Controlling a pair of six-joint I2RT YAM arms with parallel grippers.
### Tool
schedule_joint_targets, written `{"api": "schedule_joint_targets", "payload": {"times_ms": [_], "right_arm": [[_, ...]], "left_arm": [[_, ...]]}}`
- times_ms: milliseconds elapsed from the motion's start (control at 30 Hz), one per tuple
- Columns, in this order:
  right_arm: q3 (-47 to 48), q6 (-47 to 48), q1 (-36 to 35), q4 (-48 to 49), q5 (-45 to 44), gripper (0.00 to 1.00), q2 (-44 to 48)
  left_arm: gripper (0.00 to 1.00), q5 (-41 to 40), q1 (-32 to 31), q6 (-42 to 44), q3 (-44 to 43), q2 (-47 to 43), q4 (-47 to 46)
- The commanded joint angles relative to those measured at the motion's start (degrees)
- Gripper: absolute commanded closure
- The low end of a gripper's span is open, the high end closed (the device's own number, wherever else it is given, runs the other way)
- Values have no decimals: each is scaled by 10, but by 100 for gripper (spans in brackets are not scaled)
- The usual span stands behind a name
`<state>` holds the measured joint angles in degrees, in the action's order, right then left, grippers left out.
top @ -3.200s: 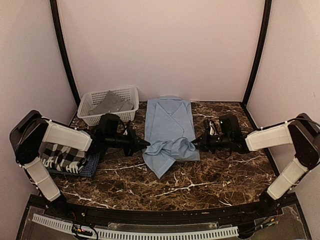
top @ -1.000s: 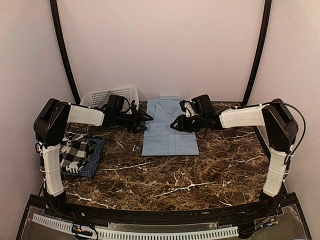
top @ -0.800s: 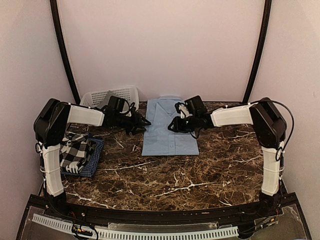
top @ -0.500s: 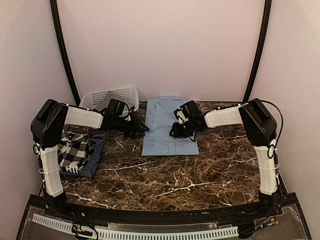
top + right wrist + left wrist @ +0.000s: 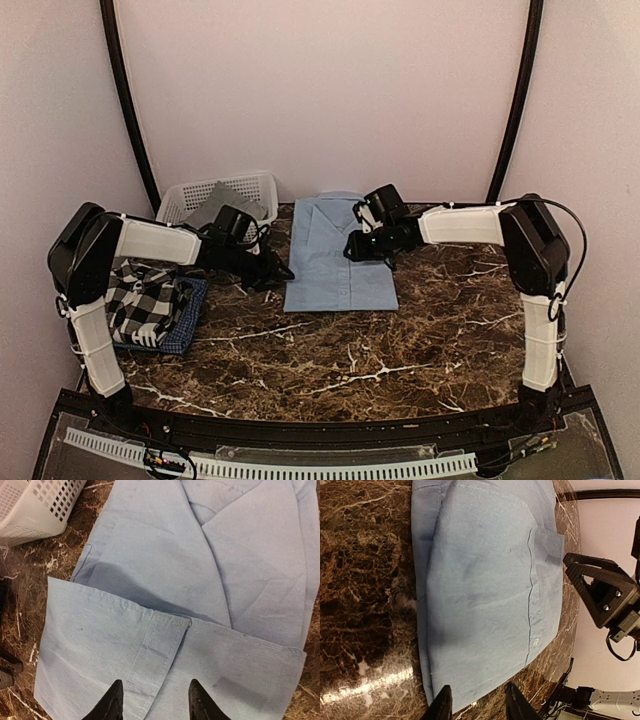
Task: Fold and stack the long sleeve shirts
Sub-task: Fold the rectangle-folded shirt at the center of the board.
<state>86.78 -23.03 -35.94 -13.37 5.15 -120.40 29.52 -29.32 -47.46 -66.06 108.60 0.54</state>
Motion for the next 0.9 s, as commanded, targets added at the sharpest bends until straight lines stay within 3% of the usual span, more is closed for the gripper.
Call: {"api": "schedule_joint_targets", "payload": {"times_ms": [0, 300, 600, 867], "right_arm": [[9, 12, 19, -9, -18, 62, 32], [4, 10, 69, 1, 29, 74, 3], [11, 9, 110, 2, 63, 74, -43], [22, 32, 124, -31, 41, 71, -29]], "left_arm": [[65, -23, -15, 25, 2, -39, 13], [67, -76, -24, 39, -98, 34, -48], [69, -109, -18, 44, -196, 153, -35], [69, -125, -1, 40, -241, 191, 13]]}}
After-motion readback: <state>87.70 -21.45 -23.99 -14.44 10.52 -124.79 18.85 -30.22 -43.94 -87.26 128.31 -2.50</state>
